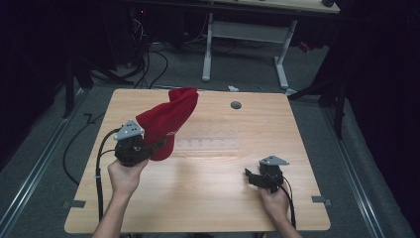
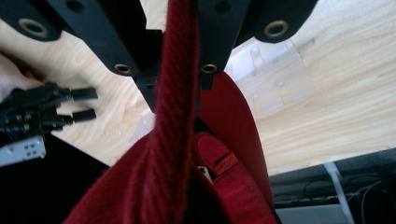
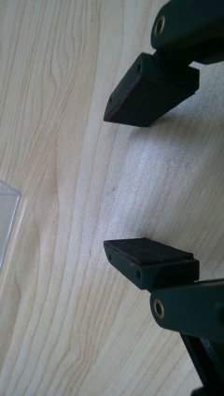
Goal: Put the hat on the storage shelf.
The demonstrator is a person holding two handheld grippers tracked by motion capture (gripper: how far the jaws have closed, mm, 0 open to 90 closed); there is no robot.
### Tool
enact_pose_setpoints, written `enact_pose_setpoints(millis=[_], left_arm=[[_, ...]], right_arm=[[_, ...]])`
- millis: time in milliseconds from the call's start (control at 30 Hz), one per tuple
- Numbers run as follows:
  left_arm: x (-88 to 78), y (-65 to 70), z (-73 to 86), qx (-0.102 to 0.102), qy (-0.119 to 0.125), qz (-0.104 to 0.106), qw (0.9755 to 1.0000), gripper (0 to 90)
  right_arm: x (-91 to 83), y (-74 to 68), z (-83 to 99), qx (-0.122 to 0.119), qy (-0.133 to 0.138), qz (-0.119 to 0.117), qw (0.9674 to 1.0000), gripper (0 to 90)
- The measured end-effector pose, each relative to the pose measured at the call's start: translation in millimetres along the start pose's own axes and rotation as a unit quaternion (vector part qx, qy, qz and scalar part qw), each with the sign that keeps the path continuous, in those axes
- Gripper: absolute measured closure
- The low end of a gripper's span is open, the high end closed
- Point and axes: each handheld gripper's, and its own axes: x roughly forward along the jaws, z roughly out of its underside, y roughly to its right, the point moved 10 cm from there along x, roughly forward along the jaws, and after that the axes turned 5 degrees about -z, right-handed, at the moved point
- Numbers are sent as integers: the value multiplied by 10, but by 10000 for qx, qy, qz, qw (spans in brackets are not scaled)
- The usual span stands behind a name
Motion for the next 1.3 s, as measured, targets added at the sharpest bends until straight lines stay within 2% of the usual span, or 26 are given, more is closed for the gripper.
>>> enact_pose_setpoints(millis=[100, 333, 567, 1000, 1100, 1300], left_arm=[[45, -26, -91, -144, 109, 23, 9998, 850], [152, -87, -215, -206, 208, -24, 9996, 850], [272, -194, -264, -215, 294, -169, 9992, 850], [488, -380, -223, -135, 382, -440, 9982, 850], [519, -402, -208, -104, 371, -454, 9982, 850], [603, -508, -164, -66, 351, -621, 9974, 850]], right_arm=[[0, 0, 0, 3, -1, 0, 10000, 329], [2, 0, -2, -8, 11, -4, 10000, 329], [1, 1, -1, -12, 5, -2, 10000, 329], [-1, 0, 1, -11, -1, -2, 10000, 328], [-1, 0, 1, -19, 0, -6, 10000, 328], [-1, -1, 1, -19, 0, -6, 10000, 328]])
